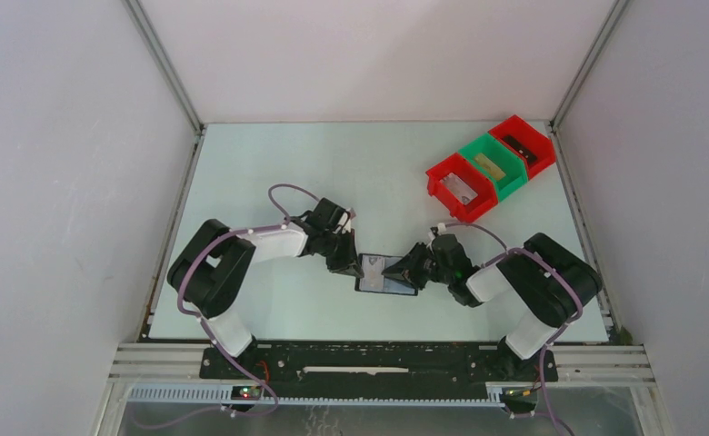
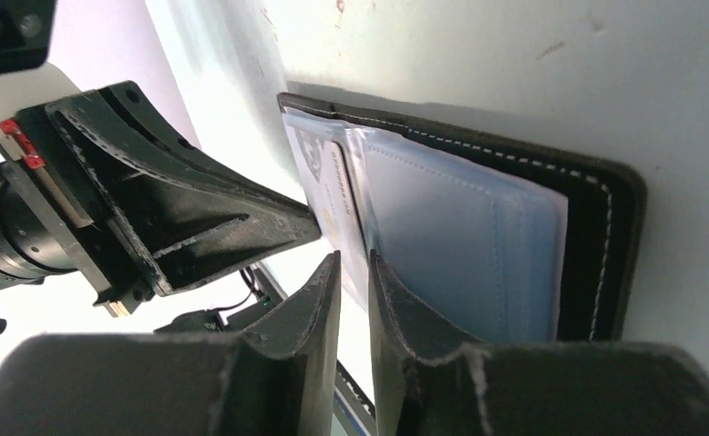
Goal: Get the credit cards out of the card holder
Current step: Remove the credit card from the card holder.
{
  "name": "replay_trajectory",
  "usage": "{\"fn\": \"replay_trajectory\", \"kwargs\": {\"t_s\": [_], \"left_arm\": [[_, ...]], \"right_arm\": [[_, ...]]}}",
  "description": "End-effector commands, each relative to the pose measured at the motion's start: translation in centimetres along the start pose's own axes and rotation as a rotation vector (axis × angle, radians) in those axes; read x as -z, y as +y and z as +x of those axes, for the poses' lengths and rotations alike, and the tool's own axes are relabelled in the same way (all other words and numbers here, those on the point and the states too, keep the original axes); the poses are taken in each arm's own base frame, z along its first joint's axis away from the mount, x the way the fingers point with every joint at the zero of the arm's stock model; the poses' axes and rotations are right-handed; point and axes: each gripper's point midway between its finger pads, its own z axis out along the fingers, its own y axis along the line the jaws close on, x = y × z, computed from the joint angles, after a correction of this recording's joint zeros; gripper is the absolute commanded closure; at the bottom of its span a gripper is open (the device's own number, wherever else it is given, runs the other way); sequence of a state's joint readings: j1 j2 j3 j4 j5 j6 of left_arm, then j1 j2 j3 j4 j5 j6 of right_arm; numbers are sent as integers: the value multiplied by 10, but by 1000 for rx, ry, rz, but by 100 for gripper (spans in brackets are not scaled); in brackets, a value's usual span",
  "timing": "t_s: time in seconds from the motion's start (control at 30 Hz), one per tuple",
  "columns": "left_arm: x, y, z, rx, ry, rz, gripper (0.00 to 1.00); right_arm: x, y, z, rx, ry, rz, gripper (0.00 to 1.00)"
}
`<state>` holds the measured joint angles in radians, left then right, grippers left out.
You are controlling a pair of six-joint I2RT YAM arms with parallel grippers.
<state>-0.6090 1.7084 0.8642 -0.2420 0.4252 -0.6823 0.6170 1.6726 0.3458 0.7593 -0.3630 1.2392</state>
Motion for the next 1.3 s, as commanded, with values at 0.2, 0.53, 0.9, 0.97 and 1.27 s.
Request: {"fn": "replay_trajectory", "kwargs": {"t_s": [0.2, 0.53, 0.9, 0.97, 1.27], "left_arm": [[-3, -12, 6, -22, 19, 43, 100], [-1, -18, 3, -27, 11, 65, 100], [-8, -31, 6, -38, 54, 125, 100], [-9, -30, 7, -37, 57, 122, 100], [-18, -25, 7, -38, 70, 109, 100]], "right_arm": [[5, 7, -15, 57, -93, 7, 74], [3, -13, -13, 81, -82, 75, 73], [-5, -4, -4, 59, -25, -6, 77], [-4, -4, -4, 49, -26, -14, 80], [-8, -9, 1, 58, 17, -18, 82]]}}
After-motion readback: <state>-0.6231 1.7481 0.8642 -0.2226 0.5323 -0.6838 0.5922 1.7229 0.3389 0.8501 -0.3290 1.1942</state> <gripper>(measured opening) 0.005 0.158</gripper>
